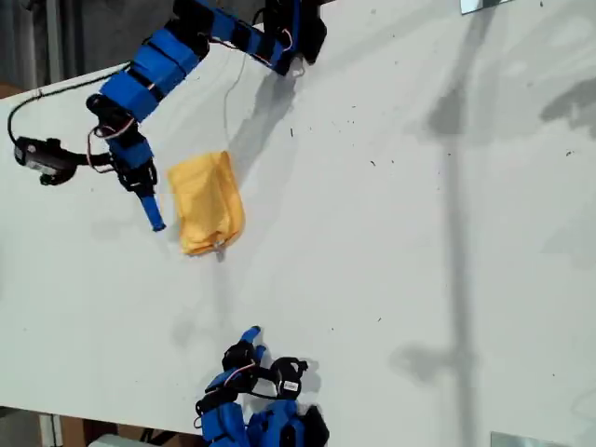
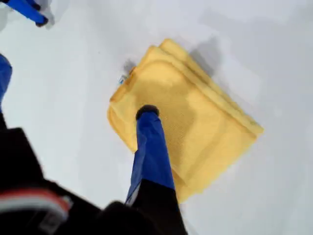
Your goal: Grasp corners of a square towel and fold twice.
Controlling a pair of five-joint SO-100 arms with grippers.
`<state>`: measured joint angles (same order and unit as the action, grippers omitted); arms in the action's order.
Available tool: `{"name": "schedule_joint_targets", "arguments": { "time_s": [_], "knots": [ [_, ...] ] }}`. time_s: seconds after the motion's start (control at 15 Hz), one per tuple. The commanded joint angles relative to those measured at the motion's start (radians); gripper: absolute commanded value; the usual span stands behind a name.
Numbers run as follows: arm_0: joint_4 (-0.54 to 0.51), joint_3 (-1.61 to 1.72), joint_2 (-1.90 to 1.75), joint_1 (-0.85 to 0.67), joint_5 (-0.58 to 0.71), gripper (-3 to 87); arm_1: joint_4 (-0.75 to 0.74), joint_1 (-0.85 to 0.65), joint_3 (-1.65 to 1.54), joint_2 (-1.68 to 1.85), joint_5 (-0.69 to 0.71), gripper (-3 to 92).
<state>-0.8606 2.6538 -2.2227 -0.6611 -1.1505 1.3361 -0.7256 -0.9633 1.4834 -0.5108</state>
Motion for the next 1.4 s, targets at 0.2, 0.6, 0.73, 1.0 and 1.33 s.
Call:
{"name": "schedule_joint_targets", "arguments": {
  "time_s": [0.2, 0.6, 0.73, 1.0, 1.33],
  "knots": [
    [-0.009, 0.018, -0.057, -0.003, -0.015, 17.3, -0.204, 0.091, -1.057, 0.899, -0.23, 19.8],
    [-0.482, 0.344, -1.258, 0.037, -0.067, 17.4, 0.028, 0.213, -1.727, 1.804, -0.431, -0.1],
    [-0.474, 0.408, -1.258, 0.031, -0.101, 17.3, 0.034, 0.262, -1.763, 1.804, -0.439, -0.1],
    [-0.465, 0.454, -1.256, 0.018, -0.202, 16.4, 0.089, 0.275, -1.878, 1.805, -0.56, 0.5],
    [-0.459, 0.457, -1.256, 0.026, -0.115, 13.7, 0.094, 0.224, -1.873, 1.805, -0.554, 0.2]
  ]
}}
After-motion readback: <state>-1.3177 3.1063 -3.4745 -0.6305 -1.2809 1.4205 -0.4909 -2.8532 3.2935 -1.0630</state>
